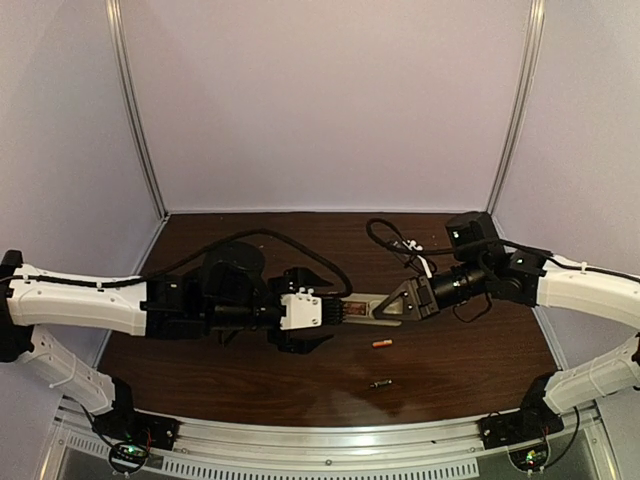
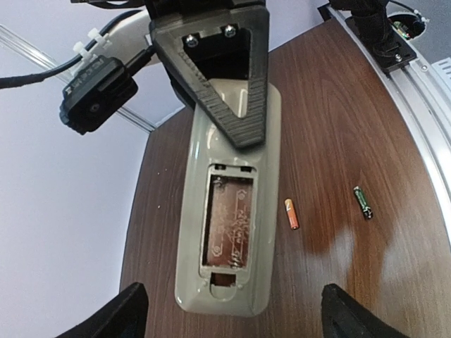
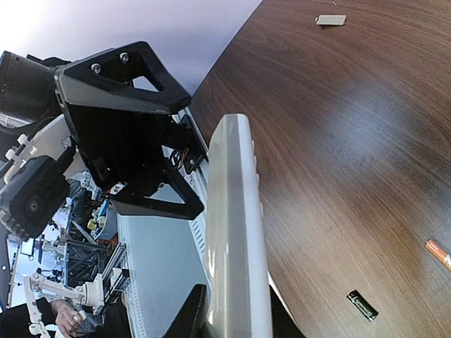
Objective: Load the batteries into the remote control
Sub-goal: Pass from the right arm to the left, then pass from the left arm to the right
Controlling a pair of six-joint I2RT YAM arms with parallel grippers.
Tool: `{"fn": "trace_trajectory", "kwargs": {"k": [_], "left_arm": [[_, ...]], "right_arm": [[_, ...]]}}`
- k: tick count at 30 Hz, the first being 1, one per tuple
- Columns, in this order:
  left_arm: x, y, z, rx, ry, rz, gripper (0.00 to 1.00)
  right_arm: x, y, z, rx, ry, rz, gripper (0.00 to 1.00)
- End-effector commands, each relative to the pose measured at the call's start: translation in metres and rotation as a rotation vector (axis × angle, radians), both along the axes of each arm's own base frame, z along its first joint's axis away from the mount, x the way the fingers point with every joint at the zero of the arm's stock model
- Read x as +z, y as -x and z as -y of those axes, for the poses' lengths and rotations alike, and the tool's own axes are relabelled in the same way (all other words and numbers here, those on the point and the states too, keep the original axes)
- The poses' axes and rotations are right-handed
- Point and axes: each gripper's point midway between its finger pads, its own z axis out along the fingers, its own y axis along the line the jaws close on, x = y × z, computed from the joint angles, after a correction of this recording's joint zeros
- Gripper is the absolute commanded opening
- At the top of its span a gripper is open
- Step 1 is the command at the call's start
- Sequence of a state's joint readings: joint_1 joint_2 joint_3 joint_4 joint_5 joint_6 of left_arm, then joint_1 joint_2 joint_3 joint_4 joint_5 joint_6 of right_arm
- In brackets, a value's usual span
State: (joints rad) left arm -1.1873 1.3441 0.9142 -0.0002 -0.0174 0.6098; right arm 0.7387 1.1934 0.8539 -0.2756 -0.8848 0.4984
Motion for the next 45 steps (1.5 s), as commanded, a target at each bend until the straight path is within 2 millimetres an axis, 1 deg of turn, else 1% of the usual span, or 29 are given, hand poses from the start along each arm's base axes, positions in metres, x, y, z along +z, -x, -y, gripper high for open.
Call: {"fn": "trace_trajectory", "kwargs": {"k": [1, 7, 10, 14, 17, 19, 20, 22, 24, 25, 26, 27, 29, 30, 34, 38, 40, 43, 45], "left_arm": [[0.010, -0.013, 0.014, 0.064, 0.015, 0.065, 0.84], [0.013, -0.018, 0.019, 0.096, 0.041, 0.060, 0.79], [0.006, -0.016, 0.021, 0.078, 0.006, 0.055, 0.77], [-0.002, -0.010, 0.026, 0.042, -0.022, 0.026, 0.69], [-0.002, -0.010, 0.027, 0.039, -0.021, 0.017, 0.61], [0.000, -0.010, 0.029, 0.042, -0.011, 0.005, 0.53], [-0.004, -0.009, 0.027, 0.042, -0.029, -0.011, 0.48], [-0.003, -0.009, 0.027, 0.054, -0.016, -0.030, 0.42], [0.000, -0.013, 0.027, 0.090, 0.008, -0.051, 0.38], [0.001, -0.015, 0.026, 0.114, 0.016, -0.061, 0.37], [0.007, -0.018, 0.027, 0.137, 0.054, -0.069, 0.35], [0.009, -0.020, 0.028, 0.153, 0.072, -0.087, 0.34], [0.014, -0.023, 0.028, 0.199, 0.125, -0.134, 0.34], [0.016, -0.025, 0.028, 0.217, 0.143, -0.152, 0.33], [0.020, -0.033, 0.030, 0.291, 0.208, -0.215, 0.32], [0.024, -0.041, 0.032, 0.357, 0.256, -0.262, 0.30], [0.024, -0.045, 0.032, 0.382, 0.270, -0.269, 0.28], [0.028, -0.046, 0.030, 0.399, 0.301, -0.278, 0.28], [0.030, -0.046, 0.030, 0.400, 0.313, -0.283, 0.28]], "right_arm": [[0.011, 0.007, -0.010, 0.055, -0.022, 0.026, 0.00], [0.010, 0.015, -0.017, 0.097, -0.027, 0.011, 0.00], [0.011, 0.017, -0.020, 0.112, -0.030, 0.006, 0.00], [0.012, 0.019, -0.022, 0.128, -0.038, 0.001, 0.00], [0.013, 0.019, -0.023, 0.134, -0.041, -0.001, 0.00], [0.015, 0.019, -0.024, 0.138, -0.045, 0.000, 0.00], [0.016, 0.018, -0.024, 0.138, -0.048, 0.002, 0.01], [0.018, 0.016, -0.025, 0.127, -0.049, 0.010, 0.11], [0.020, 0.009, -0.026, 0.093, -0.048, 0.022, 0.29], [0.022, 0.005, -0.025, 0.073, -0.048, 0.032, 0.35], [0.023, 0.000, -0.025, 0.046, -0.047, 0.047, 0.41], [0.026, -0.005, -0.023, 0.013, -0.052, 0.061, 0.47], [0.034, -0.015, -0.020, -0.045, -0.076, 0.087, 0.56], [0.039, -0.020, -0.019, -0.077, -0.094, 0.094, 0.57], [0.051, -0.040, -0.010, -0.194, -0.124, 0.125, 0.54], [0.062, -0.054, -0.005, -0.292, -0.191, 0.127, 0.44], [0.063, -0.057, -0.006, -0.310, -0.221, 0.107, 0.42], [0.063, -0.058, -0.008, -0.319, -0.258, 0.075, 0.43], [0.060, -0.060, -0.007, -0.335, -0.272, 0.064, 0.39]]}}
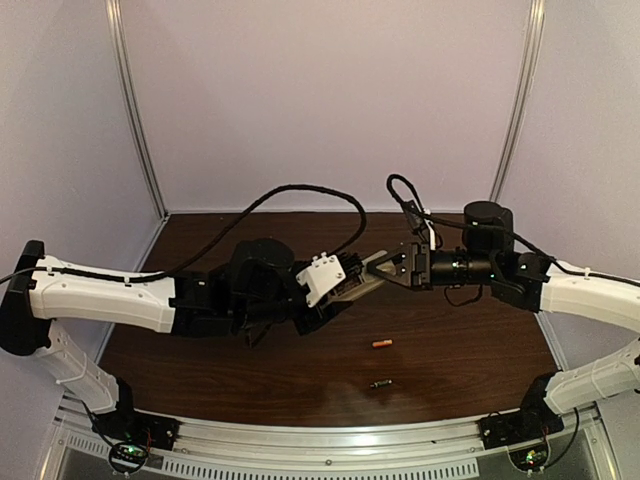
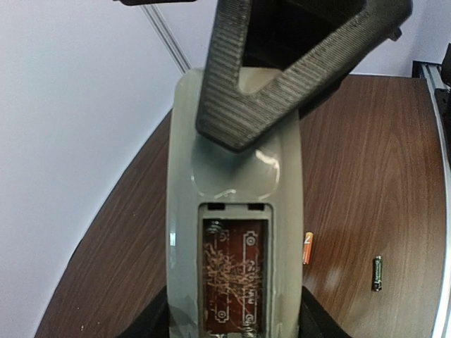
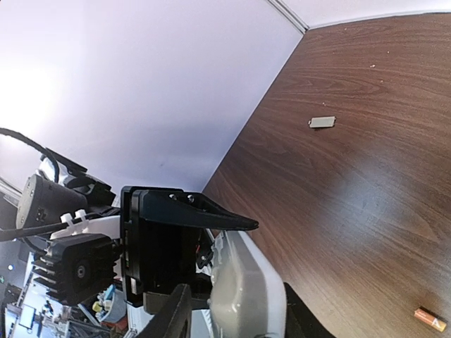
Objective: Load the batteries into the remote control
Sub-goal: Pass from the left arm to the right
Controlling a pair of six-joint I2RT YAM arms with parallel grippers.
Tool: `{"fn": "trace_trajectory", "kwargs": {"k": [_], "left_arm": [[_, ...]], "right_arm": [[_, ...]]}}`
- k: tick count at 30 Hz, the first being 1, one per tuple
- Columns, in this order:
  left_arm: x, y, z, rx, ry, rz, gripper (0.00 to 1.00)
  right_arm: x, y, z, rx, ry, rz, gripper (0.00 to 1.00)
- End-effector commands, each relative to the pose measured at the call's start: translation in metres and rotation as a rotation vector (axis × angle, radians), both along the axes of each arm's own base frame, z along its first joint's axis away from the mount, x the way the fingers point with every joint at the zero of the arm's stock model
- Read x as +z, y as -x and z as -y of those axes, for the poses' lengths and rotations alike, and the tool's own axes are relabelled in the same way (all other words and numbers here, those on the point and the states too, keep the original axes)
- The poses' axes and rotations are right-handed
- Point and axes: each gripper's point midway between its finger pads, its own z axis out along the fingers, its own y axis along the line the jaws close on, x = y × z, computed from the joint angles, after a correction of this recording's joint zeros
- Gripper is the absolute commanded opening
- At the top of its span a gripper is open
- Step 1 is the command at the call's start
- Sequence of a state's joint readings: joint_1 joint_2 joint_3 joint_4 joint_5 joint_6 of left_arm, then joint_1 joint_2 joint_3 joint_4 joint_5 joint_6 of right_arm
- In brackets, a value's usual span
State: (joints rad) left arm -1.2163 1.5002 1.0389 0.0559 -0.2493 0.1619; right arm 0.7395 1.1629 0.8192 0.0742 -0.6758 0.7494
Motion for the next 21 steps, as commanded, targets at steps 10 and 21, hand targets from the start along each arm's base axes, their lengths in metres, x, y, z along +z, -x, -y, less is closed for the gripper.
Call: {"fn": "trace_trajectory", "kwargs": {"k": [10, 21], "left_arm": [[0.024, -0.002, 0.010, 0.010, 0.123, -0.012, 0.28], [0.026, 0.008, -0.005, -0.014, 0.133, -0.023, 0.83]], "right_arm": [[0.007, -0.015, 0.001, -0.083, -0.117, -0.032, 0.21], [0.008, -0.031, 0.036, -0.173, -0.078, 0.016, 0.00]]}}
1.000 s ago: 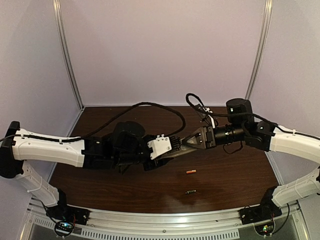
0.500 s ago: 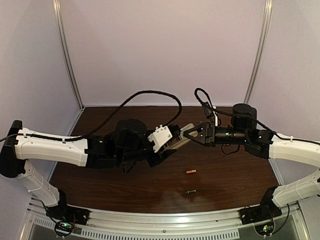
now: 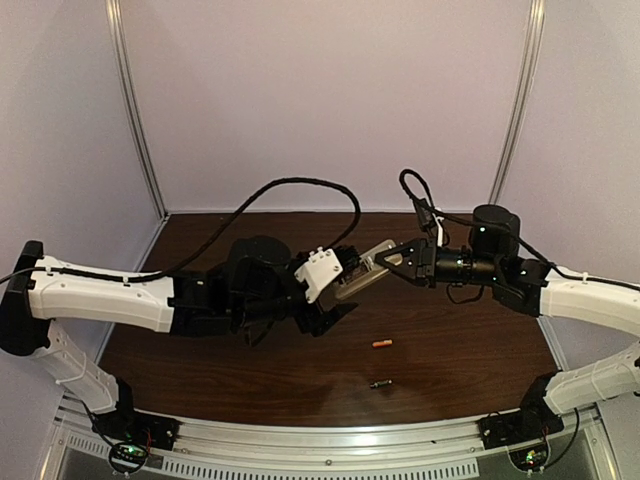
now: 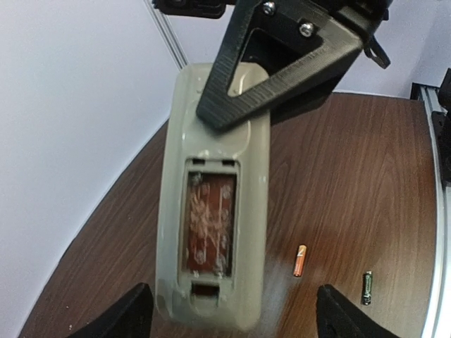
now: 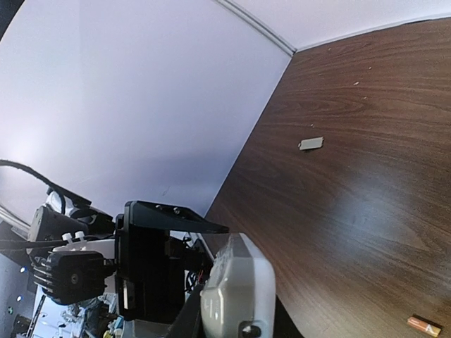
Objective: Load the batteries into the remote control
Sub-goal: Pass from the left arm to the right, then pick up the battery from the center of the board.
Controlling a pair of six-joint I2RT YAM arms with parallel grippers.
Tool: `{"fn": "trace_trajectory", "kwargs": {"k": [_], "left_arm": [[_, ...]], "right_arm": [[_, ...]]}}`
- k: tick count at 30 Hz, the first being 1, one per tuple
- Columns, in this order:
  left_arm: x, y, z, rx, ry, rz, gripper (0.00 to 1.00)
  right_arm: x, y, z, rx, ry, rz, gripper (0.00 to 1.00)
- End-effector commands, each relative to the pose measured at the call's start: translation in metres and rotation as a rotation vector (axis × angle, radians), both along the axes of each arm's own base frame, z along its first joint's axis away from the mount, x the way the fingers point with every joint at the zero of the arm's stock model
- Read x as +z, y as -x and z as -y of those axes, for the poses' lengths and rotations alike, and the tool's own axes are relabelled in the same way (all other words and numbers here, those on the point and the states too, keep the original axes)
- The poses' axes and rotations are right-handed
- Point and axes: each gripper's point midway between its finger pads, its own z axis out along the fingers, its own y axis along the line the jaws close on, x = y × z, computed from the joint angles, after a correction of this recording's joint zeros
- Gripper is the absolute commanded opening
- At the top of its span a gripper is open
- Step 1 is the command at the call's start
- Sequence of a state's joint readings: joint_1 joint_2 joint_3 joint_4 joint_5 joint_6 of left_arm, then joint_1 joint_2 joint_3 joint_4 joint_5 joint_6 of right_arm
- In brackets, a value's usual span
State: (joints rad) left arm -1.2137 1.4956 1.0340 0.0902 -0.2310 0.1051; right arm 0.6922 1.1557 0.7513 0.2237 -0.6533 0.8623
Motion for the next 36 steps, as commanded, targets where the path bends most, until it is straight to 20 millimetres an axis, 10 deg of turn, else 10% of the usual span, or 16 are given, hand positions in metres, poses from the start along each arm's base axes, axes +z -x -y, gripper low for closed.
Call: {"fn": "trace_trajectory", "kwargs": {"k": [1, 10, 19, 36], "left_arm": [[0.021, 0.008, -0.012, -0.014, 0.077, 0.019, 0.85], [0.007, 0.019, -0.031, -0.053, 0.081, -0.065, 0.86], [-0.044, 0.031, -0.006, -0.181, -0.121, -0.144, 0.55], [-0.098, 0.022, 0.049, -0.301, -0.309, -0.120, 0.39]], "right_arm": [[0.006, -0.013, 0.031, -0.094, 0.016, 0.054, 0.00], [0.008, -0.004, 0.063, -0.091, 0.056, 0.129, 0.00], [-0.009, -0.010, 0.093, -0.171, 0.137, 0.101, 0.00], [-0.048, -0.041, 0.147, -0.366, 0.190, -0.115, 0.00]]}}
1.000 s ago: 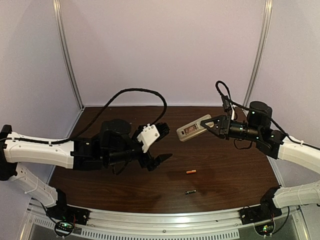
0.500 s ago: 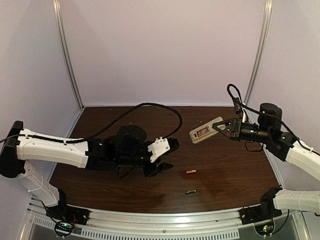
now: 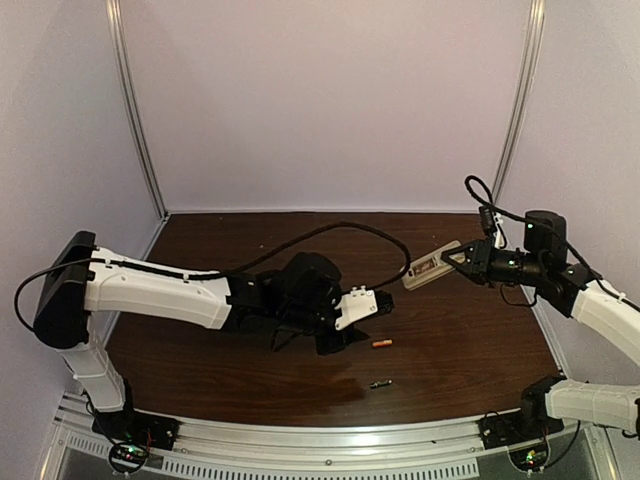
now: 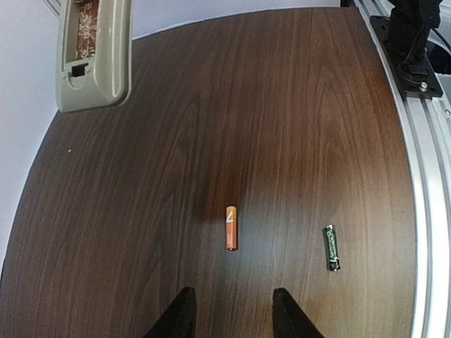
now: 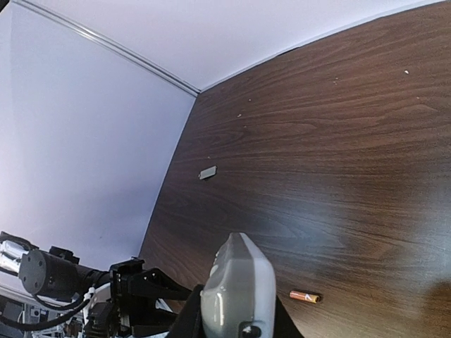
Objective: Load the batteries into the remote control
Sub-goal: Pick up the battery from the center of the board.
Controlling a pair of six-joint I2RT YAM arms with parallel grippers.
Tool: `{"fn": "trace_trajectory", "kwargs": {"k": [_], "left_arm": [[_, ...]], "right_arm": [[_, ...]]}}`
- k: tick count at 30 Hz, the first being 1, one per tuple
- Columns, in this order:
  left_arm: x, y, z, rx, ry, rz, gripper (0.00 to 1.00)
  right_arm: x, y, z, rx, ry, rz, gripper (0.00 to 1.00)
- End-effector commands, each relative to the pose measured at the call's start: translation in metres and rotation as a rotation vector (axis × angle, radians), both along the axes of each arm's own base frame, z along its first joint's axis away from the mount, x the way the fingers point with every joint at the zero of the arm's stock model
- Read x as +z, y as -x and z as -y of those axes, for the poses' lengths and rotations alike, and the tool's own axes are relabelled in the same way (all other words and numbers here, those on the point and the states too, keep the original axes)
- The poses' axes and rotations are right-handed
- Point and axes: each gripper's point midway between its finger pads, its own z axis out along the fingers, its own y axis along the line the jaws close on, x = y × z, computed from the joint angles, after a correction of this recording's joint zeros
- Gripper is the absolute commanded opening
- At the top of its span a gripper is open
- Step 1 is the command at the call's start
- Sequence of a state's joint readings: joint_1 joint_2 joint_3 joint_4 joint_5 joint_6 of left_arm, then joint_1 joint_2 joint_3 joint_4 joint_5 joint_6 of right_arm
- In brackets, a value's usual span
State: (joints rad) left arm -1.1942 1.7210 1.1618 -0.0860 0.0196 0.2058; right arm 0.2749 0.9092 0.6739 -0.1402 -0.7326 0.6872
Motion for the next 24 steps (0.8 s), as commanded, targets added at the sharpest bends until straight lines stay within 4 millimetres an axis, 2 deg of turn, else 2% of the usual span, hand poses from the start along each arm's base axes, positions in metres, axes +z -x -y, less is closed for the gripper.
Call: {"fn": "trace_trajectory", "kwargs": {"k": [1, 8, 16, 24], "left_arm": [[-0.018, 0.000, 0.019, -0.066, -0.070, 0.008, 0.39], [-0.046, -0.010, 0.037, -0.053, -0.146, -0.012, 0.38], [-0.081, -0.017, 0.047, -0.031, -0.221, -0.058, 0.38], [-0.103, -0.027, 0.051, -0.014, -0.276, -0.107, 0.37]], "right_arm": [[-0.021, -0.009, 0.020, -0.086, 0.035, -0.093, 0.00], [-0.036, -0.015, 0.041, -0.146, 0.078, -0.141, 0.00], [-0.048, -0.015, 0.050, -0.153, 0.083, -0.182, 0.00], [-0.049, -0.013, 0.054, -0.147, 0.082, -0.185, 0.00]]}}
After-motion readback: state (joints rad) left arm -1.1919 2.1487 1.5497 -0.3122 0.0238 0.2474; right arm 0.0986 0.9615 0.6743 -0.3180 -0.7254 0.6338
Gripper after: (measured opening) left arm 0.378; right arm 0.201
